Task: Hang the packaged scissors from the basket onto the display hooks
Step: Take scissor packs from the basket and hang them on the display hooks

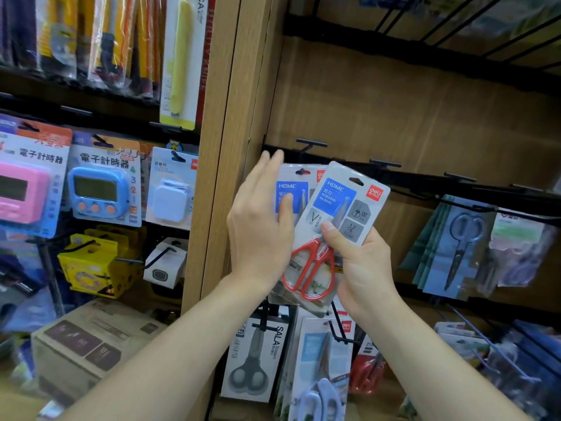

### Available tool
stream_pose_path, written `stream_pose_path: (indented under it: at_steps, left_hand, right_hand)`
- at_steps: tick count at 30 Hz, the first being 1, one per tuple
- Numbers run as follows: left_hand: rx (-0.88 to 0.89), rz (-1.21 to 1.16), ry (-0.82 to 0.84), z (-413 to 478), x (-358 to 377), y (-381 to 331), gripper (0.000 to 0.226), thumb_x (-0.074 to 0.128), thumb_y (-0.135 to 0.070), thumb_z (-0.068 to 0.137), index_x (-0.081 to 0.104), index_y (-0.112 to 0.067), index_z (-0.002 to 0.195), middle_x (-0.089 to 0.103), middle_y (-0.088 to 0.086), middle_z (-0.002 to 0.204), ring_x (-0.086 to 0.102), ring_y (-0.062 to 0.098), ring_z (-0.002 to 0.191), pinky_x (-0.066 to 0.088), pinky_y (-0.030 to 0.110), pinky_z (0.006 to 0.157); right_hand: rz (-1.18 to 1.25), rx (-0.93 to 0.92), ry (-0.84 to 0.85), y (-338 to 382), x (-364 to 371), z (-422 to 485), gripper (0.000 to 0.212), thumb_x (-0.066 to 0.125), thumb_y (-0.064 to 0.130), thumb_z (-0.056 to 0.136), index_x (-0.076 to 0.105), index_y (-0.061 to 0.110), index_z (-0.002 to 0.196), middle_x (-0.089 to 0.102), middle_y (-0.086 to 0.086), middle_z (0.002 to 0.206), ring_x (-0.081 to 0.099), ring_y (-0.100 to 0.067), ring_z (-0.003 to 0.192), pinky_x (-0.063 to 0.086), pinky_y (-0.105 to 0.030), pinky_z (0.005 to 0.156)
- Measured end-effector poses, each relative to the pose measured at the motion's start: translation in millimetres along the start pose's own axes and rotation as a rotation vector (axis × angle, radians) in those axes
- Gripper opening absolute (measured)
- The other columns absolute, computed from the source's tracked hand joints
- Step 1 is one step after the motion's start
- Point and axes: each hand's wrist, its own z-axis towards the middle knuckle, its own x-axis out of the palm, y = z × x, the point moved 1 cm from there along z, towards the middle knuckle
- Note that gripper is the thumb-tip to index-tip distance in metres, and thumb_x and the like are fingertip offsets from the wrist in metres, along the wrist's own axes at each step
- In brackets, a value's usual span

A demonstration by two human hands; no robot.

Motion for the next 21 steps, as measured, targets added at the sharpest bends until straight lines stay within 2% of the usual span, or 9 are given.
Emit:
stream_pose_path:
  at_steps: [2,4,6,9,12,14,17,19,21]
  left_hand:
    - [0.189,0.137,0.044,-5.6,-0.6,4.1,0.05,0.067,-0.011,0.095,0.058,-0.013,0.145,0.057,0.007,0.15,0.054,0.02,0.138,0.043,0.033,0.111]
    - [0.221,0.24,0.108,-6.9,0.6,9.1,0.043,0.063,-0.022,0.097,0.064,-0.014,0.139,0.061,0.006,0.145,0.055,0.024,0.136,0.046,0.039,0.108]
    - [0.152,0.3,0.181,-6.3,2.2,12.8,0.044,0.056,-0.031,0.099,0.065,-0.015,0.138,0.061,0.004,0.146,0.052,0.025,0.138,0.048,0.045,0.109]
    - [0.066,0.319,0.317,-7.7,4.2,14.6,0.052,0.043,-0.044,0.101,0.057,-0.024,0.146,0.048,-0.001,0.158,0.037,0.02,0.147,0.042,0.045,0.112]
    - [-0.015,0.366,0.448,-5.7,8.9,14.1,0.056,0.032,-0.055,0.102,0.044,-0.039,0.154,0.03,-0.009,0.167,0.023,0.016,0.15,0.041,0.048,0.111]
    - [-0.097,0.342,0.495,-2.0,13.5,13.7,0.053,0.03,-0.056,0.105,0.043,-0.04,0.154,0.027,-0.012,0.168,0.022,0.013,0.148,0.04,0.046,0.111]
    - [-0.021,0.223,0.379,-3.6,8.1,13.0,0.053,0.036,-0.051,0.102,0.061,-0.027,0.143,0.057,-0.005,0.149,0.05,0.013,0.135,0.049,0.042,0.104]
    - [0.237,0.17,0.193,-7.1,-4.1,11.5,0.04,0.05,-0.034,0.101,0.071,-0.013,0.129,0.073,0.001,0.124,0.066,0.016,0.113,0.057,0.04,0.087]
    - [0.478,0.206,0.017,-7.1,-16.2,13.8,0.03,0.06,-0.015,0.096,0.073,-0.005,0.121,0.075,0.007,0.114,0.068,0.022,0.105,0.057,0.039,0.08]
  right_hand:
    - [0.006,-0.003,-0.004,-1.5,0.0,0.3,0.026,0.069,0.007,0.093,0.069,0.017,0.117,0.079,-0.001,0.109,0.077,-0.02,0.099,0.064,-0.037,0.081]
    - [0.003,-0.005,-0.005,-3.9,-0.7,1.4,0.026,0.069,0.007,0.093,0.069,0.017,0.117,0.079,-0.001,0.11,0.076,-0.021,0.101,0.063,-0.039,0.084]
    - [-0.012,-0.008,0.0,-7.0,-2.2,3.5,0.025,0.069,0.007,0.094,0.069,0.017,0.117,0.079,-0.002,0.11,0.076,-0.022,0.102,0.063,-0.039,0.084]
    - [-0.066,-0.024,0.024,-12.2,-5.0,8.9,0.025,0.069,0.006,0.094,0.07,0.017,0.116,0.079,-0.002,0.11,0.076,-0.023,0.102,0.062,-0.041,0.087]
    - [-0.21,-0.09,0.017,-15.3,-10.1,12.7,0.024,0.072,0.008,0.093,0.071,0.025,0.111,0.079,0.004,0.109,0.075,-0.018,0.103,0.061,-0.043,0.091]
    - [-0.351,-0.159,-0.01,-16.8,-17.7,13.3,0.025,0.074,0.011,0.093,0.071,0.031,0.109,0.078,0.01,0.108,0.074,-0.012,0.104,0.061,-0.042,0.092]
    - [-0.445,-0.227,-0.043,-15.4,-29.5,10.3,0.024,0.072,0.017,0.095,0.068,0.037,0.109,0.077,0.018,0.105,0.073,-0.003,0.103,0.062,-0.035,0.09]
    - [-0.446,-0.245,0.003,-10.7,-32.7,9.0,0.022,0.068,0.022,0.097,0.067,0.037,0.113,0.076,0.017,0.109,0.072,-0.004,0.105,0.061,-0.032,0.089]
    - [-0.468,-0.253,0.106,-4.5,-31.1,10.9,0.022,0.065,0.023,0.099,0.067,0.035,0.117,0.076,0.013,0.115,0.072,-0.008,0.109,0.061,-0.033,0.089]
